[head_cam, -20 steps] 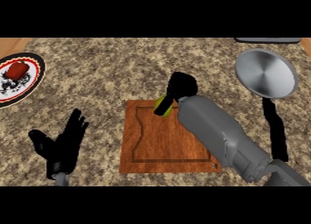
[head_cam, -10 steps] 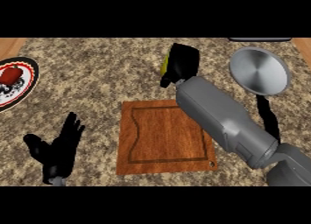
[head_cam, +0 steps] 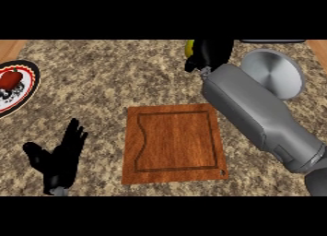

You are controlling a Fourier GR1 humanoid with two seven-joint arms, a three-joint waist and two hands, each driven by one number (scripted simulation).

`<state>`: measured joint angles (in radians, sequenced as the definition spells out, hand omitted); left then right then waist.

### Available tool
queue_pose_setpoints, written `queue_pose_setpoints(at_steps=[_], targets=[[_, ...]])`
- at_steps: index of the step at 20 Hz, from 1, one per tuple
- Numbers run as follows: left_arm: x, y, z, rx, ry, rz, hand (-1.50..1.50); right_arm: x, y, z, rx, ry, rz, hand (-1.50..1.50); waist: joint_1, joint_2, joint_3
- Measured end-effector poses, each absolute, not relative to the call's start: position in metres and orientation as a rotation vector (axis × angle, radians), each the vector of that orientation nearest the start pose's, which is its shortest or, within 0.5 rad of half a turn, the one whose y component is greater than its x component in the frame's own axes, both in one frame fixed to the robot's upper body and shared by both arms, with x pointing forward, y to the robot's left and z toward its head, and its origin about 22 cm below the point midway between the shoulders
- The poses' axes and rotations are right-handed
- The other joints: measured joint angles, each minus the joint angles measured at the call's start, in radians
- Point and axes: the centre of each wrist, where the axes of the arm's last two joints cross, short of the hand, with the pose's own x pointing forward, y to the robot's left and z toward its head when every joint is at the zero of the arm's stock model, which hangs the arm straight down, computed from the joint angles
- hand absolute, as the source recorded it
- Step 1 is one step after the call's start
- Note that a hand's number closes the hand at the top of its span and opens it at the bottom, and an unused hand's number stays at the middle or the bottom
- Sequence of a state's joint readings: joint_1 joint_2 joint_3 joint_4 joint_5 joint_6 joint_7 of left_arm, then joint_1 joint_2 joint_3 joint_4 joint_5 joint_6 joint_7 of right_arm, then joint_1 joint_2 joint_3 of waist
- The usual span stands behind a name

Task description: Pick the pear from the cutting board and place it in the pan

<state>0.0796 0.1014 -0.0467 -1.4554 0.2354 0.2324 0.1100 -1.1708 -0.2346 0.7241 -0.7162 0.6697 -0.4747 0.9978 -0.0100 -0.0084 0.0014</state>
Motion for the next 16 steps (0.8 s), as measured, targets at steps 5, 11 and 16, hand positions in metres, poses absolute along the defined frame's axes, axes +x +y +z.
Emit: queue_pose_setpoints(at_steps=[5, 11, 16], targets=[[0.222, 0.249, -0.035, 0.069, -1.232, 0.265, 0.0, 0.429, -0.118, 0.136, -1.34, -1.29, 0.491, 1.5, 0.008, 0.006, -0.001], [0.221, 0.243, -0.036, 0.066, -1.246, 0.254, 0.0, 0.444, -0.181, 0.13, -1.412, -1.254, 0.41, 1.5, 0.022, 0.011, 0.0], [0.225, 0.24, -0.037, 0.053, -1.258, 0.238, 0.0, 0.452, -0.24, 0.121, -1.476, -1.221, 0.373, 1.5, 0.04, 0.019, 0.002]])
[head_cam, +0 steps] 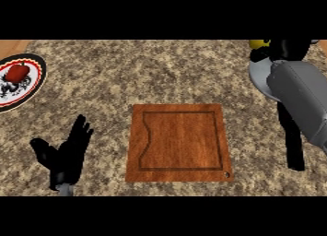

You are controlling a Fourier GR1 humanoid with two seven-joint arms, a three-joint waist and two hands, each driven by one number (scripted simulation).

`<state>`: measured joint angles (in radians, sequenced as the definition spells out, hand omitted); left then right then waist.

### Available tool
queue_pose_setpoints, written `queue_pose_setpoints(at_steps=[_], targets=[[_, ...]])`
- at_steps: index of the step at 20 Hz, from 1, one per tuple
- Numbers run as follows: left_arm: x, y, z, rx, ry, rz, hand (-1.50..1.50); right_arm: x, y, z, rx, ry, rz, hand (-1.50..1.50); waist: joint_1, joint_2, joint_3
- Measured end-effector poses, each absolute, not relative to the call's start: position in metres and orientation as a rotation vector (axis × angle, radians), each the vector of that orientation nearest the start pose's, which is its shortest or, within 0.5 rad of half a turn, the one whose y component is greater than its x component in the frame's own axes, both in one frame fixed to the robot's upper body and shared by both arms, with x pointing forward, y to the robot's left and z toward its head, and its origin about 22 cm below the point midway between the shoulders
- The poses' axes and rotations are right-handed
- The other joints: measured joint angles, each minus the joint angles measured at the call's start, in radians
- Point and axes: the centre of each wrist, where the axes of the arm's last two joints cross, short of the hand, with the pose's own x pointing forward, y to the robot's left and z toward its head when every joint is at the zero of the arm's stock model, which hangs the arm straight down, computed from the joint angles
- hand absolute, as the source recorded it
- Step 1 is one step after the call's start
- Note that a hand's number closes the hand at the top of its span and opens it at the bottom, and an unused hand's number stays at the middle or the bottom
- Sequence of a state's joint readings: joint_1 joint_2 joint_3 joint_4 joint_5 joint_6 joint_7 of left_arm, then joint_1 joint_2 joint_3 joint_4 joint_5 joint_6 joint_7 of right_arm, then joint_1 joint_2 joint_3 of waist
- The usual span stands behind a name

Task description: Pick the pear from the cutting board and place it in the pan

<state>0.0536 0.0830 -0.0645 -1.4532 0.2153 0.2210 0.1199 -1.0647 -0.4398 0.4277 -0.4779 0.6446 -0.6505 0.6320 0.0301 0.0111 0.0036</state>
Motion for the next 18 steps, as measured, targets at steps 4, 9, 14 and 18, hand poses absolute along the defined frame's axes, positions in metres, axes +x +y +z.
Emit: queue_pose_setpoints(at_steps=[4, 9, 14, 18], targets=[[0.226, 0.243, -0.037, 0.043, -1.272, 0.222, 0.0, 0.45, -0.283, 0.115, -1.497, -1.206, 0.333, 1.5, 0.014, 0.007, 0.001], [0.232, 0.235, -0.032, 0.029, -1.28, 0.213, 0.0, 0.441, -0.328, 0.106, -1.496, -1.194, 0.284, 1.5, 0.037, 0.02, 0.003], [0.232, 0.235, -0.031, 0.007, -1.293, 0.197, 0.0, 0.425, -0.371, 0.096, -1.494, -1.033, 0.313, -1.5, 0.058, 0.031, 0.003], [0.234, 0.228, -0.03, 0.001, -1.303, 0.187, 0.0, 0.417, -0.387, 0.089, -1.439, -0.996, 0.333, -1.5, 0.07, 0.039, 0.006]])
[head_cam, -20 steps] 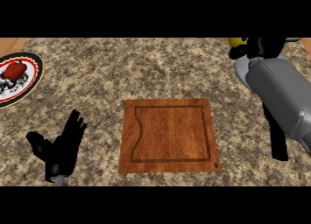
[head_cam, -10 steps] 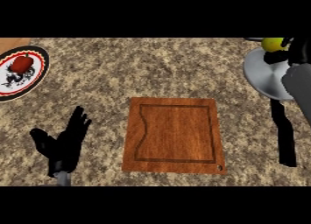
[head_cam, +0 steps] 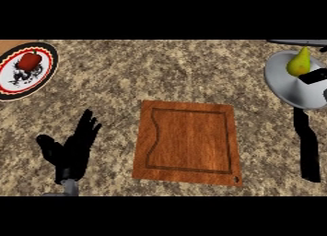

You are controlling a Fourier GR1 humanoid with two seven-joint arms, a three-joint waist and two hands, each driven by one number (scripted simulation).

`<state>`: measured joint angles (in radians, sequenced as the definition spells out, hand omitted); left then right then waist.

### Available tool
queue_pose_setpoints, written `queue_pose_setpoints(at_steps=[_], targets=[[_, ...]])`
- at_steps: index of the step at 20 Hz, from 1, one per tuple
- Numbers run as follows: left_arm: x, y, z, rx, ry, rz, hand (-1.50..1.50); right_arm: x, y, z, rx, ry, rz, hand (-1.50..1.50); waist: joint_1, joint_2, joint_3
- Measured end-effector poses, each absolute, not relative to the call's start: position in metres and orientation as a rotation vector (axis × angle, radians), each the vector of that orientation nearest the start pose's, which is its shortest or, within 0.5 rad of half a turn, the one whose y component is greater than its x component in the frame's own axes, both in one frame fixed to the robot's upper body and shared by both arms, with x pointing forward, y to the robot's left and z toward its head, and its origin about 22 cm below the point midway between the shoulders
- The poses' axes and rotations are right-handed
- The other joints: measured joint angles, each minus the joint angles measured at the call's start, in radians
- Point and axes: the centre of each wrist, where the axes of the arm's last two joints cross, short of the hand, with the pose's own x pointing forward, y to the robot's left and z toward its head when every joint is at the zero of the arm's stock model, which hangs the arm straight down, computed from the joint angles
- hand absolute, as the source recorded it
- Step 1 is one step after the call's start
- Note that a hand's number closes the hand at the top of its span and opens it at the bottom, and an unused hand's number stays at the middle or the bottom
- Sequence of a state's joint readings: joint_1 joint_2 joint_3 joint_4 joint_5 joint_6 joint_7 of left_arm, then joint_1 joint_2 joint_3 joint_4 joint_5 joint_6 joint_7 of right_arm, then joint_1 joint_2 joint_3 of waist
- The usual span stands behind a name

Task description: Pick the pear from the cutting board and place it in the pan

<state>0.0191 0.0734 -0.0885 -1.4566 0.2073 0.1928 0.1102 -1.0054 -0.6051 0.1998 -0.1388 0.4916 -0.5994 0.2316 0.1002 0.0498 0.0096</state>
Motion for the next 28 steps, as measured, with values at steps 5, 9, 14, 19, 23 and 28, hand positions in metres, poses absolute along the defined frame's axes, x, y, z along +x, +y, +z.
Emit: queue_pose_setpoints(at_steps=[5, 9, 14, 19, 23, 28], targets=[[0.236, 0.226, -0.028, -0.004, -1.296, 0.189, 0.0, 0.412, -0.393, 0.086, -1.39, -1.096, 0.286, -1.5, -0.001, 0.001, 0.003], [0.234, 0.228, -0.029, 0.003, -1.289, 0.197, 0.0, 0.42, -0.383, 0.096, -1.267, -1.266, 0.133, -1.5, -0.01, -0.003, 0.005], [0.232, 0.228, -0.032, 0.009, -1.284, 0.214, 0.0, 0.417, -0.395, 0.106, -1.073, -1.421, -0.077, -1.5, -0.03, -0.011, 0.005], [0.227, 0.234, -0.035, 0.027, -1.288, 0.225, 0.0, 0.399, -0.422, 0.096, -0.867, -1.536, -0.221, -1.5, -0.045, -0.019, 0.002], [0.225, 0.239, -0.037, 0.039, -1.276, 0.236, 0.0, 0.38, -0.444, 0.082, -0.704, -1.62, -0.259, -1.5, -0.057, -0.027, 0.0], [0.224, 0.24, -0.039, 0.048, -1.268, 0.243, 0.0, 0.358, -0.463, 0.063, -0.555, -1.688, -0.223, -1.5, -0.069, -0.037, -0.003]])
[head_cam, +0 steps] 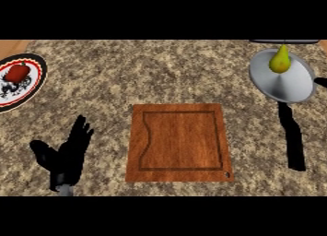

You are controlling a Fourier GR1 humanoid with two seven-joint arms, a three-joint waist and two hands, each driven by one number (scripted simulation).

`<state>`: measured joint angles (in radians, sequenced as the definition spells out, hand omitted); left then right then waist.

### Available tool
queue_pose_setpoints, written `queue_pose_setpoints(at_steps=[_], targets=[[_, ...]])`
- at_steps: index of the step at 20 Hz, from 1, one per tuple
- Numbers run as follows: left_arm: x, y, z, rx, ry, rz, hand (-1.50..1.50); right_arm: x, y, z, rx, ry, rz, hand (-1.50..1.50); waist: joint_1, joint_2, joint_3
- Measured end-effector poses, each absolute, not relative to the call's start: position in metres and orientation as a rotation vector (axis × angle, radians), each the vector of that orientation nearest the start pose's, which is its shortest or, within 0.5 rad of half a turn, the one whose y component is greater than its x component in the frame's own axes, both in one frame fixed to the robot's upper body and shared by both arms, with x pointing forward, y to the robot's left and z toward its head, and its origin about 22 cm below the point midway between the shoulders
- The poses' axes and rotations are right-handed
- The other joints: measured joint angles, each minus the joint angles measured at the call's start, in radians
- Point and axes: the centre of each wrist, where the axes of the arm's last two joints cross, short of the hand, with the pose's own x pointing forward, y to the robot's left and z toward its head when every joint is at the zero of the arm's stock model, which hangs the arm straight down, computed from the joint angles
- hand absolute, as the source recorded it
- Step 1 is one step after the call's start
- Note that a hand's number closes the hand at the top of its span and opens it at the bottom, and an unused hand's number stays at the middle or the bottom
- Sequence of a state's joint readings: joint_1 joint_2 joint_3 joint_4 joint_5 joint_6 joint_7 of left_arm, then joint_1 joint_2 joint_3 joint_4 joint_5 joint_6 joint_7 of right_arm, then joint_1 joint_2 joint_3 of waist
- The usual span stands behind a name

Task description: Pick the pear from the cutting board and place it in the pan

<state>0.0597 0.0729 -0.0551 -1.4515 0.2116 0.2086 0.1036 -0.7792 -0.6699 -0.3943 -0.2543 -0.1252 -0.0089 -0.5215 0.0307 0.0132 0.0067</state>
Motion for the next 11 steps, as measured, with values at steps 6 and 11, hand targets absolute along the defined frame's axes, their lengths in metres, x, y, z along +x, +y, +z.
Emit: queue_pose_setpoints(at_steps=[6, 11], targets=[[0.221, 0.242, -0.04, 0.063, -1.261, 0.251, 0.0, 0.346, -0.466, 0.046, -0.51, -1.702, -0.189, -1.5, -0.015, -0.01, -0.003], [0.222, 0.248, -0.039, 0.069, -1.247, 0.262, 0.0, 0.337, -0.466, 0.037, -0.529, -1.682, -0.188, -1.5, -0.024, -0.014, -0.004]])
